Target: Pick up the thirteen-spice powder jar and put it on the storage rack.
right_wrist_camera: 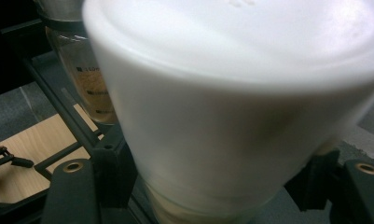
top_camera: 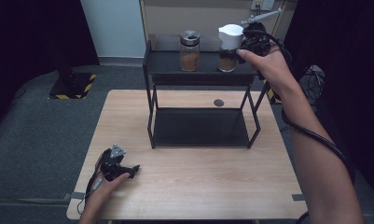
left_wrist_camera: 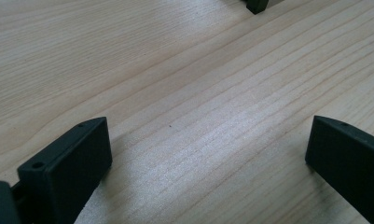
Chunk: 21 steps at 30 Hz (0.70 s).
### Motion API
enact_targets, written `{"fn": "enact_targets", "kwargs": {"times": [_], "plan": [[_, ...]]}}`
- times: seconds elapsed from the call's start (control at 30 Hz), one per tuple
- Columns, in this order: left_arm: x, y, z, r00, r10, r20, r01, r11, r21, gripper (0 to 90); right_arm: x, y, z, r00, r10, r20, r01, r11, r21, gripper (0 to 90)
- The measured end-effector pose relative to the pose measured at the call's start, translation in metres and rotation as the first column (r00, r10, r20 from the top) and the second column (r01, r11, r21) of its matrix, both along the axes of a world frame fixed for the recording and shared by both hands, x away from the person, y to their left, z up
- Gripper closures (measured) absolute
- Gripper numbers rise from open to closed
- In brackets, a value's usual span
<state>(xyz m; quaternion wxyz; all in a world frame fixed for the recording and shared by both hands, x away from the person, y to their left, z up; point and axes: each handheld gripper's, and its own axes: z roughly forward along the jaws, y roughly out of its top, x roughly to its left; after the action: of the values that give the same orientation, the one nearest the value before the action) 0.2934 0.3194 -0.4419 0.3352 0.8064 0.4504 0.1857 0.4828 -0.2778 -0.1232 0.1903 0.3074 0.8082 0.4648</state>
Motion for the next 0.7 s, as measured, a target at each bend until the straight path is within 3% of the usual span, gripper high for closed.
{"fn": "enact_targets", "kwargs": {"times": [0.17, 0.4, 0.7], "plan": [[0.000, 0.000, 0.000, 1.0000, 0.000, 0.000, 0.000, 1.0000, 0.000, 0.0, 0.000, 0.000, 0.001, 1.0000, 0.002, 0.001, -0.002, 1.000, -0.002, 29.0], [0.000, 0.000, 0.000, 1.0000, 0.000, 0.000, 0.000, 1.0000, 0.000, 0.0, -0.003, 0.000, 0.003, 0.9999, 0.005, 0.010, -0.005, 1.000, 0.000, 16.8], [0.000, 0.000, 0.000, 1.0000, 0.001, 0.000, -0.001, 1.0000, -0.001, 0.0, -0.018, -0.001, 0.002, 0.9990, -0.007, 0.044, 0.008, 1.000, -0.019, 8.6]]}}
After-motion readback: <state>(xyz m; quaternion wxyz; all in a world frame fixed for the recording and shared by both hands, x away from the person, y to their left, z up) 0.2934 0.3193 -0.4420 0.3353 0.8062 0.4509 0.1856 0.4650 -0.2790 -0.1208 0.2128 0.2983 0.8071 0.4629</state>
